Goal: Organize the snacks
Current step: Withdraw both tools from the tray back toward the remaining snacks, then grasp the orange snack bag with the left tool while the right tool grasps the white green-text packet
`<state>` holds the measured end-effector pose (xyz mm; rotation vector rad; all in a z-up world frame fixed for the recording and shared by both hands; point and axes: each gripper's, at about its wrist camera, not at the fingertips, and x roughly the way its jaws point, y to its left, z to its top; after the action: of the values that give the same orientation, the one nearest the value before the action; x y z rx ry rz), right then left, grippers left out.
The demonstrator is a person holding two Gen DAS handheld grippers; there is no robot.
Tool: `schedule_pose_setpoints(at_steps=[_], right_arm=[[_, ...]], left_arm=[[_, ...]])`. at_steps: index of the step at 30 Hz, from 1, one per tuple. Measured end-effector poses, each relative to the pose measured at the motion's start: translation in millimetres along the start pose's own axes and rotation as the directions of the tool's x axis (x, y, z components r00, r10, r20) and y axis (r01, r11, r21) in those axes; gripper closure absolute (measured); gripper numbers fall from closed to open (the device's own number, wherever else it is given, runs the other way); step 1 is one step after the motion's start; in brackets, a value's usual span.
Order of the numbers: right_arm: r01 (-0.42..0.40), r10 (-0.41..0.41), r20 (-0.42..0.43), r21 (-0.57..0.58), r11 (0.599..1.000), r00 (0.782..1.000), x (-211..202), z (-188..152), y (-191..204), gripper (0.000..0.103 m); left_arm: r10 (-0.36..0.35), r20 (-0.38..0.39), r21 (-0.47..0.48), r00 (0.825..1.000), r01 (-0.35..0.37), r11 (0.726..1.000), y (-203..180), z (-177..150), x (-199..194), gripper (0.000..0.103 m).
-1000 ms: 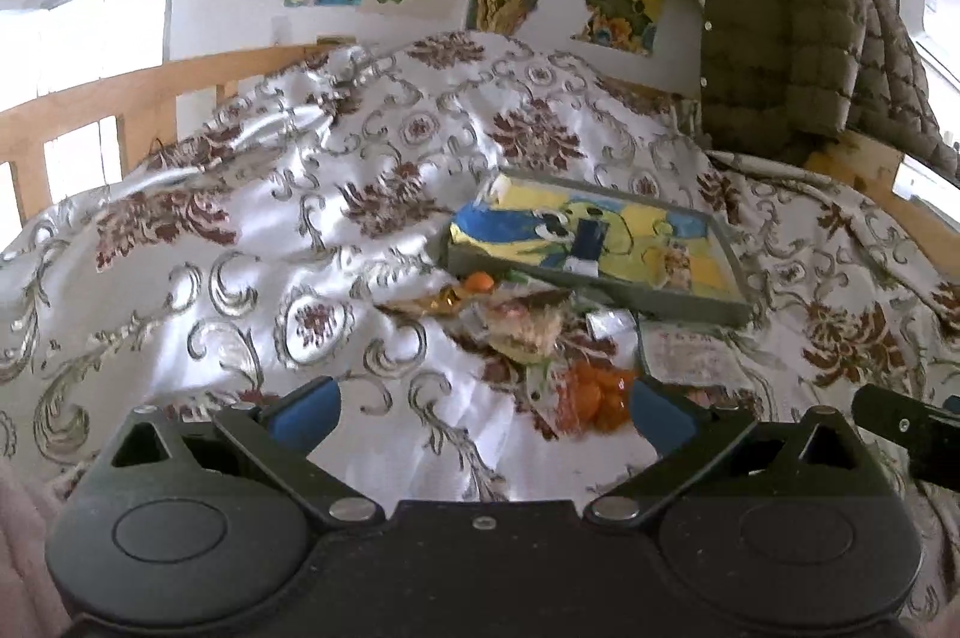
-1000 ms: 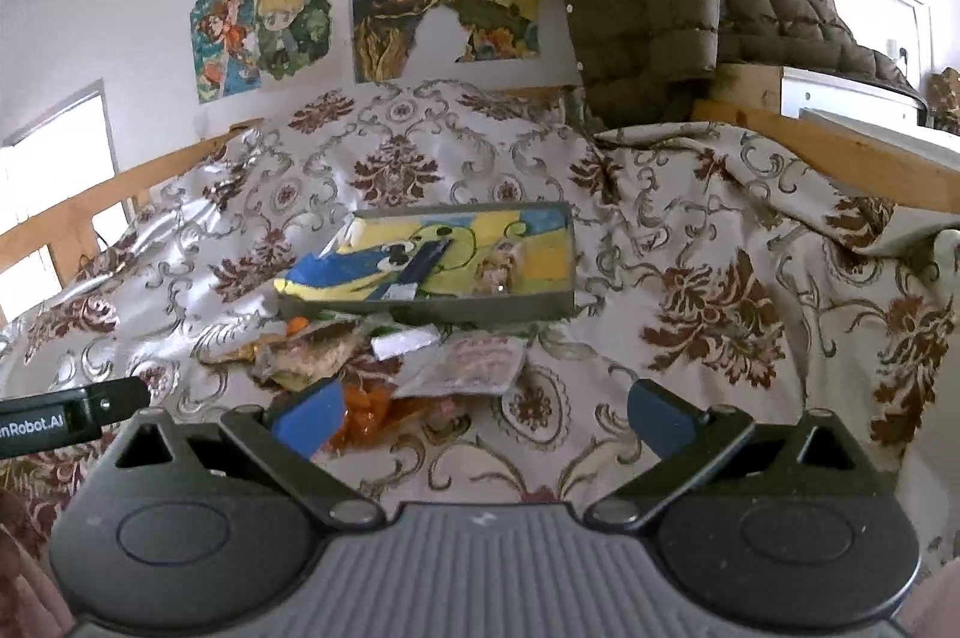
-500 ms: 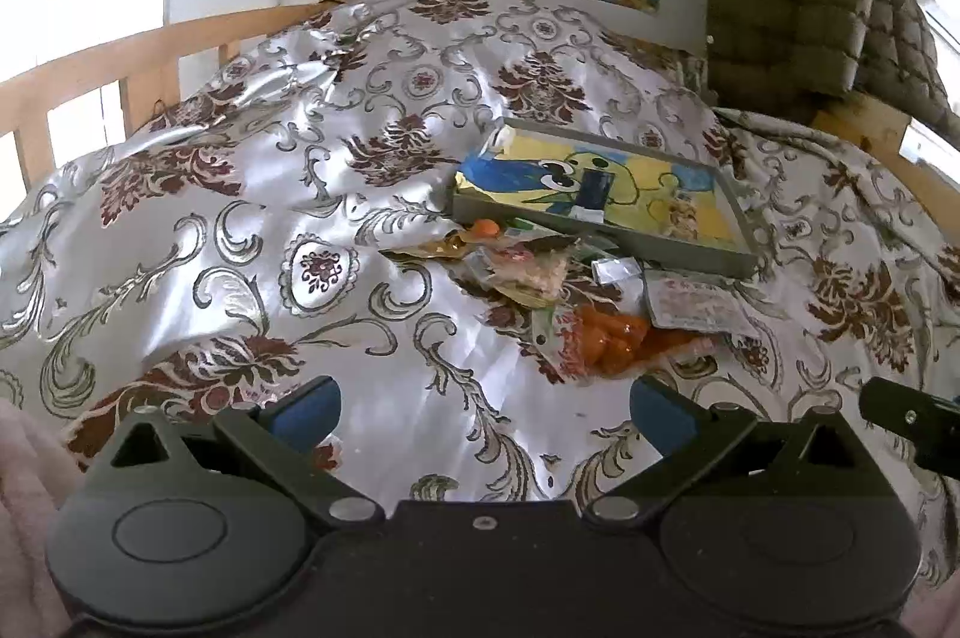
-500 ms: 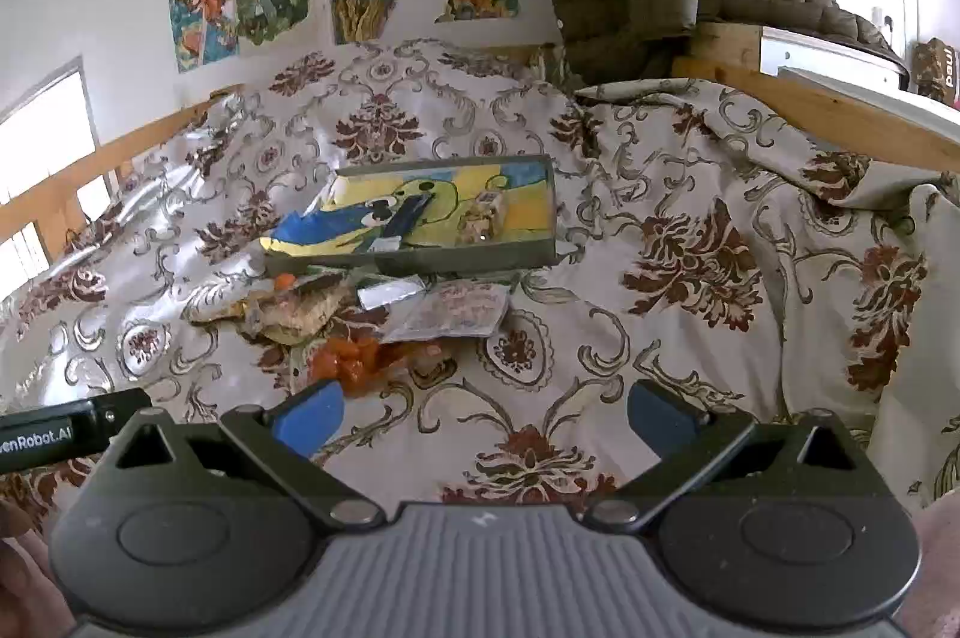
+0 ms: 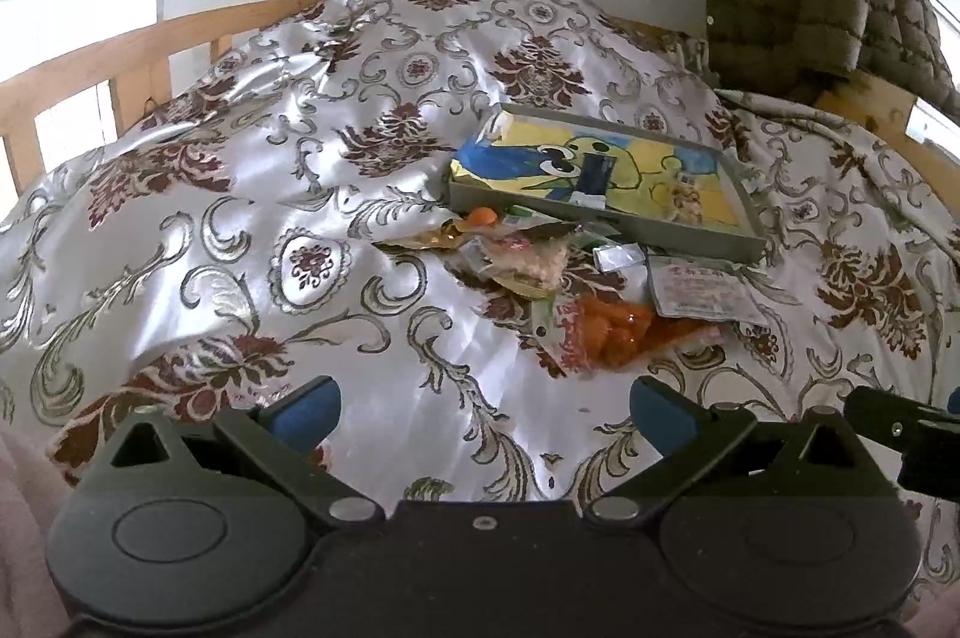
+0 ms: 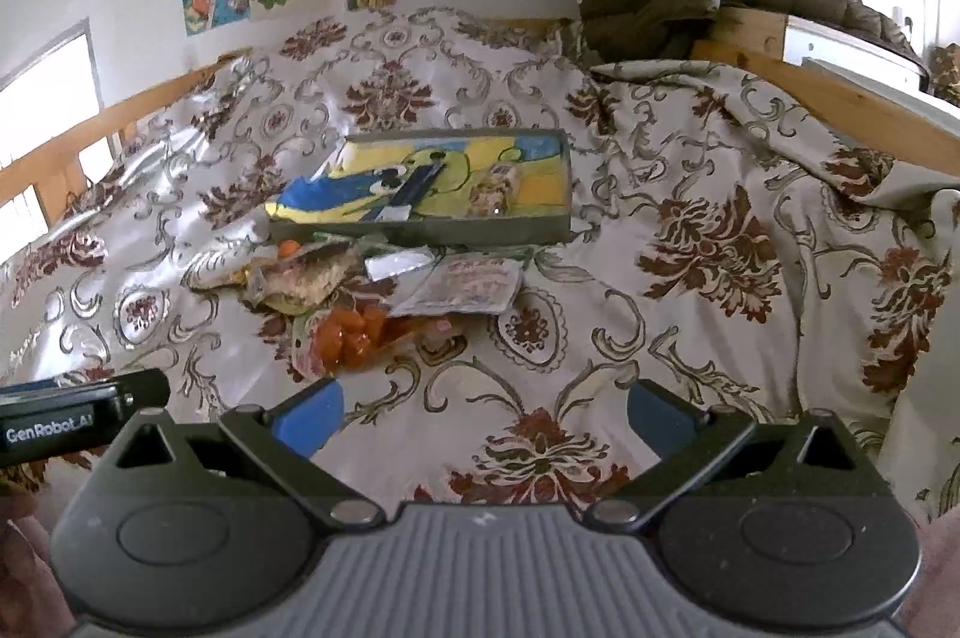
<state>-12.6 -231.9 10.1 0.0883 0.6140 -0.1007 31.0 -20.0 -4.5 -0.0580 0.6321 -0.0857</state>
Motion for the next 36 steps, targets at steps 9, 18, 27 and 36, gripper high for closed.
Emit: schedule_pose_setpoints(at_steps=[9, 18, 27, 36], right_arm=[[-0.016, 0.015, -0.004, -0.142, 0.99, 1.0, 14.5, 19.1, 14.4, 0.0], [-0.037, 0.036, -0.015, -0.146, 0.989, 0.999, 41.5, 49.4, 1.7, 0.0], [-0.113, 0.104, -0.065, -0.153, 0.982, 0.992, 77.5, 68.6, -20.5, 0.0], [-0.276, 0.264, -0.187, -0.04, 0.96, 0.946, 133.9, 76.7, -41.5, 0.001]], left_arm=[[-0.044, -0.053, 0.015, 0.998, 0.044, 0.999, -9.2, 14.8, 29.5, 0.001], [-0.086, -0.067, 0.082, 0.994, 0.091, 0.992, -21.7, 29.5, 55.0, 0.001], [-0.296, -0.174, 0.337, 0.939, 0.339, 0.878, -43.5, 41.2, 97.8, 0.001], [-0.442, -0.192, 0.506, 0.877, 0.474, 0.721, -62.0, 38.5, 135.9, 0.001]])
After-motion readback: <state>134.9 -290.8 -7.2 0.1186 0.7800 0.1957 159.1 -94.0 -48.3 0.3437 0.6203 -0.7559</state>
